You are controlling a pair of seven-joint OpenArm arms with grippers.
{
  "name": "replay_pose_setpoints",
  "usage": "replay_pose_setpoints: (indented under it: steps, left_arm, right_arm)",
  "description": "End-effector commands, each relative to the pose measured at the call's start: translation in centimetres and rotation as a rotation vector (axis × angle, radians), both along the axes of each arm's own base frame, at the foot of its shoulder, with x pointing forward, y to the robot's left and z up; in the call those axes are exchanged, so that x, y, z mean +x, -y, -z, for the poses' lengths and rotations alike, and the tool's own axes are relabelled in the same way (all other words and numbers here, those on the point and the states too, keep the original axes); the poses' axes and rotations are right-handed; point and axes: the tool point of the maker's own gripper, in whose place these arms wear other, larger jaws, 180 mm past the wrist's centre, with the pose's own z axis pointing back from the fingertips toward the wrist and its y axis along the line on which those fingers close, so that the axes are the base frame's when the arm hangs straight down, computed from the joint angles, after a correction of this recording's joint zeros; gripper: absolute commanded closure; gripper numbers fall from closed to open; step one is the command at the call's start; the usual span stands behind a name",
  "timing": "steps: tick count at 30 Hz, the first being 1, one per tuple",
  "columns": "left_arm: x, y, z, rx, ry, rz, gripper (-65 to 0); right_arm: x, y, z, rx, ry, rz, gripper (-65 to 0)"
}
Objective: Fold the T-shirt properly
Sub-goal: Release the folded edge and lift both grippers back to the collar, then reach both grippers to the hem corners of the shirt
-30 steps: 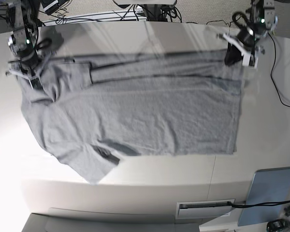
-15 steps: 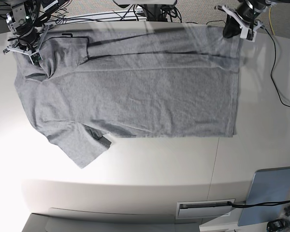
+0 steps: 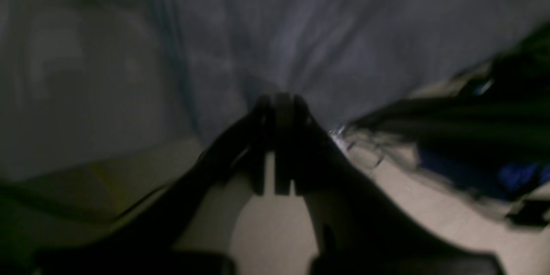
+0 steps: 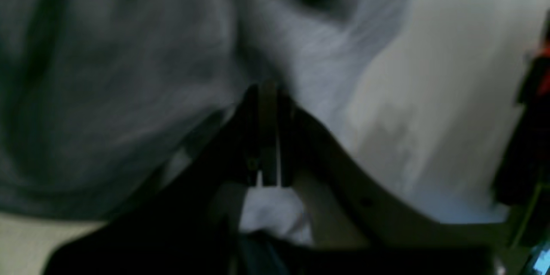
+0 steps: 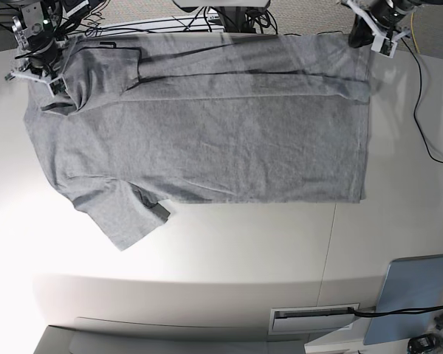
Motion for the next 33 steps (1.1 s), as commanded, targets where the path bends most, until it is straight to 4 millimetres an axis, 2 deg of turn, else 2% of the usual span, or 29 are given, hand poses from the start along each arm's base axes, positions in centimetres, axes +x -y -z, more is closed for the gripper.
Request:
replay_pose_setpoints:
  steps: [1,4,8,11,14,17,18,20,23,26,29,33]
  left_arm:
    - [0.3,-1.0,-0.7,0.042,0.016,-0.004,-2.0]
    - [2.5,-1.3,-3.0,0.068,0.100,0.004,-5.6]
    - [5.5,-1.7,-5.8,0.100,0.209,0.002,-15.1]
    - [8.1,-1.7,-7.2,0.048,0.278,-0.043,-21.4]
    - [11.1,-1.4,-8.1,-0.006,0.318,-0.077,-25.8]
    - [14.9,-1.6,-9.3,-0.044,0.372,-0.106,-26.7]
    - [16.4,-1.8,-9.9,-0.059,0.400,-0.118,-26.7]
    - [19.2,-2.0,-10.8,-0.082,0.445,-0.134,-26.7]
    - [22.7,-2.1,-10.7,-0.102,0.444,-0.148,-26.7]
    - [25.7,-2.4,-9.3,-0.134,0.422,-0.171,-26.7]
    - [28.5,-3.3,-7.6,-0.141,0.394,-0.226,-26.7]
    - [31.9,-4.0,-6.8,-0.163,0.371,-0.276,-26.7]
  right_arm:
    - [1.4,0.0,-1.5,-0.022,0.067,-0.029,0.0]
    - [2.7,-0.6,-3.2,-0.059,0.125,-0.069,0.0]
    - [5.0,-1.5,-5.9,-0.123,0.216,-0.133,0.0]
    - [6.7,-1.8,-7.1,-0.131,0.266,-0.145,0.0]
    - [7.9,-2.3,-7.6,-0.124,0.277,-0.179,-13.6]
    - [9.3,-2.8,-8.6,-0.113,0.335,-0.198,-27.9]
    - [10.0,-3.0,-9.2,-0.107,0.366,-0.206,-30.0]
    - [11.1,-3.6,-10.2,-0.076,0.419,-0.216,-30.2]
    - [12.5,-3.9,-11.3,-0.029,0.471,-0.199,-30.2]
    - [13.6,-3.9,-12.0,0.018,0.491,-0.162,-30.2]
    - [14.1,-3.9,-12.2,0.069,0.489,-0.123,-30.2]
    - [14.7,-4.2,-12.0,0.123,0.484,-0.095,-30.2]
